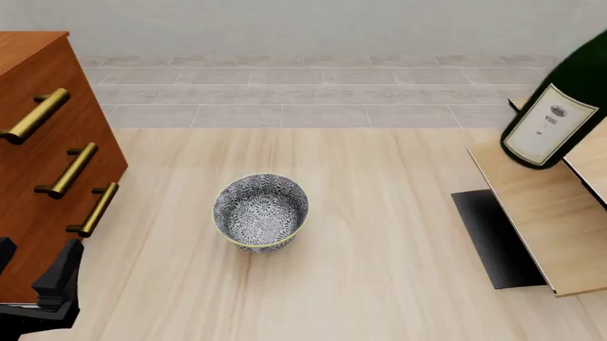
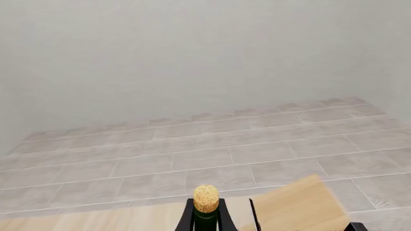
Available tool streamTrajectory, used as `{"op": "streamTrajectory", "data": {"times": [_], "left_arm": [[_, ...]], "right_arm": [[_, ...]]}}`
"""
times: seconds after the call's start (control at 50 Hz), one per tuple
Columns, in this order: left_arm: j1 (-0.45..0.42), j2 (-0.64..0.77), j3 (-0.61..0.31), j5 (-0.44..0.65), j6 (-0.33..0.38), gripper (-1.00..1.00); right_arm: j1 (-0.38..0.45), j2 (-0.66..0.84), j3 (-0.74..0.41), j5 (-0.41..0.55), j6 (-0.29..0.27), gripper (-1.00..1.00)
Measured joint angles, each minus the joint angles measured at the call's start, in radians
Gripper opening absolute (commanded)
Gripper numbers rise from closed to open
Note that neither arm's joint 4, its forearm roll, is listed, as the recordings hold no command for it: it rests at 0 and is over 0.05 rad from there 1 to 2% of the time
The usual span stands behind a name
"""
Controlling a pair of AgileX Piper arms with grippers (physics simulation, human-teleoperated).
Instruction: Put the wine bottle on the wine rack.
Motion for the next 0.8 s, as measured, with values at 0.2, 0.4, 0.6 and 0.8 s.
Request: {"op": "streamTrajectory", "data": {"times": [0.2, 0.4, 0.6, 0.8], "left_arm": [[-0.002, -0.003, 0.000, 0.003, 0.000, 1.00], [-0.003, -0.016, 0.000, 0.018, 0.001, 1.00], [-0.002, -0.027, 0.000, 0.030, 0.002, 1.00], [-0.002, -0.037, 0.000, 0.040, 0.001, 1.00]], "right_arm": [[-0.035, 0.009, -0.003, -0.006, -0.003, -1.00], [-0.069, 0.029, -0.009, -0.017, -0.004, -1.00], [-0.109, 0.054, -0.011, -0.037, -0.002, -1.00], [-0.154, 0.075, -0.007, -0.061, 0.007, -1.00]]}}
